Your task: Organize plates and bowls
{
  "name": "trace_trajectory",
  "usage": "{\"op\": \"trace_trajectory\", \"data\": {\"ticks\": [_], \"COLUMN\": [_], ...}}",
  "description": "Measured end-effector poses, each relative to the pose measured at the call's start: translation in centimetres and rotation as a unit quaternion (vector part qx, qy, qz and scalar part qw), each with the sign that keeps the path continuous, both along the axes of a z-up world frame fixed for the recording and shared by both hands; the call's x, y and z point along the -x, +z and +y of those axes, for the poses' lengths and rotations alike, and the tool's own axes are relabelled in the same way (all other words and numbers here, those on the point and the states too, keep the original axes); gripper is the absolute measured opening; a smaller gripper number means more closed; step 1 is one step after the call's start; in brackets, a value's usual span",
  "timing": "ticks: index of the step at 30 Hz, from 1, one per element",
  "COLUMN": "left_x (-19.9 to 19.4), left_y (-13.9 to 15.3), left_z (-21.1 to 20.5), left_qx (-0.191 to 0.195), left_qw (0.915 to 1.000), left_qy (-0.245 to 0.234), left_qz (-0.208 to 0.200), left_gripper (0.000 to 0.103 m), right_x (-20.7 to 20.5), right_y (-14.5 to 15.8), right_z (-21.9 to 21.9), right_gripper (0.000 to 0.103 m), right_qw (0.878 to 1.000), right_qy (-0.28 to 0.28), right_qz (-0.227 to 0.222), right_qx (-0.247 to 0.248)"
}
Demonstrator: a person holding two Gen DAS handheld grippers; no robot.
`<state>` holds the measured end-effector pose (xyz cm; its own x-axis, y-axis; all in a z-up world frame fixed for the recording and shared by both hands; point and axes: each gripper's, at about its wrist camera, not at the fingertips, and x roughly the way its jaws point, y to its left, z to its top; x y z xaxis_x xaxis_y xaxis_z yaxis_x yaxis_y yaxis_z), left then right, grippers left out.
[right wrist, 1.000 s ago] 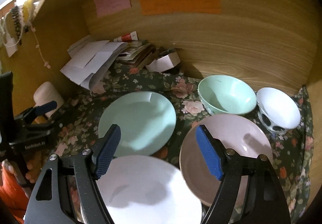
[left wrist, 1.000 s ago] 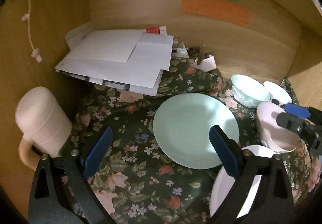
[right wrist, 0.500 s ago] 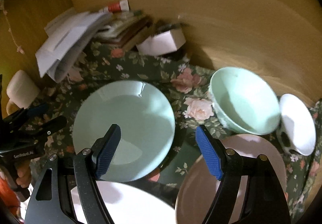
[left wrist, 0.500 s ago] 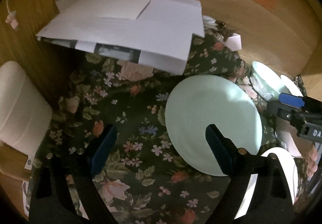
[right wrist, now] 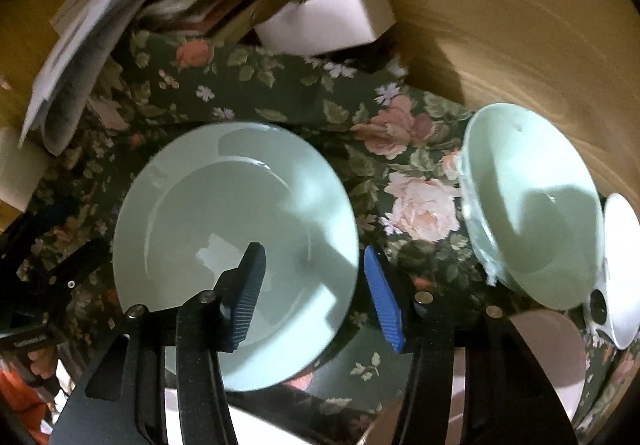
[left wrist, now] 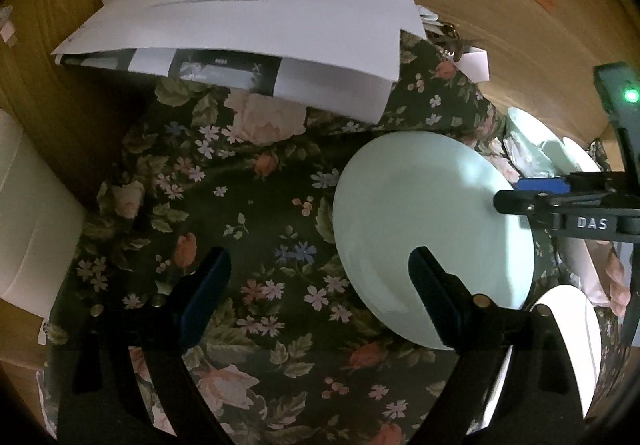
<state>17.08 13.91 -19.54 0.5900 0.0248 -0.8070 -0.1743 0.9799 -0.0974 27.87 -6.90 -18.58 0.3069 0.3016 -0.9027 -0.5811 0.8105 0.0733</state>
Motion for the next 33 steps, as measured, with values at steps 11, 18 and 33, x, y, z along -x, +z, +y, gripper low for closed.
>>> {"op": "trace_trajectory", "data": {"ticks": [11,18,33], "left_x": [0.7,1.3,0.0], "left_y": [-0.3,-0.7,-2.5], "left_z": [1.8,3.3,2.9], "left_qx": [0.002,-0.013,0.016], "left_qw": [0.9998,0.9995,0.999], "left_qy": [-0.003,0.007,-0.016], "left_qz": [0.018,0.026,0.038], "left_gripper": [0.091,0.091,0.065], "right_x": [2.0,4.8,4.9], "right_y": [-0.5,-1.2,-1.7], "right_z": [2.1,3.9,6.4], "right_gripper": [0.045,0.045,0.046], "right_qw": [0.999,0.997,0.998], "right_qy": [0.012,0.027,0.024], "right_qz": [0.027,0.048,0.019], "right_qx": [-0.023,-0.058,-0.063]}}
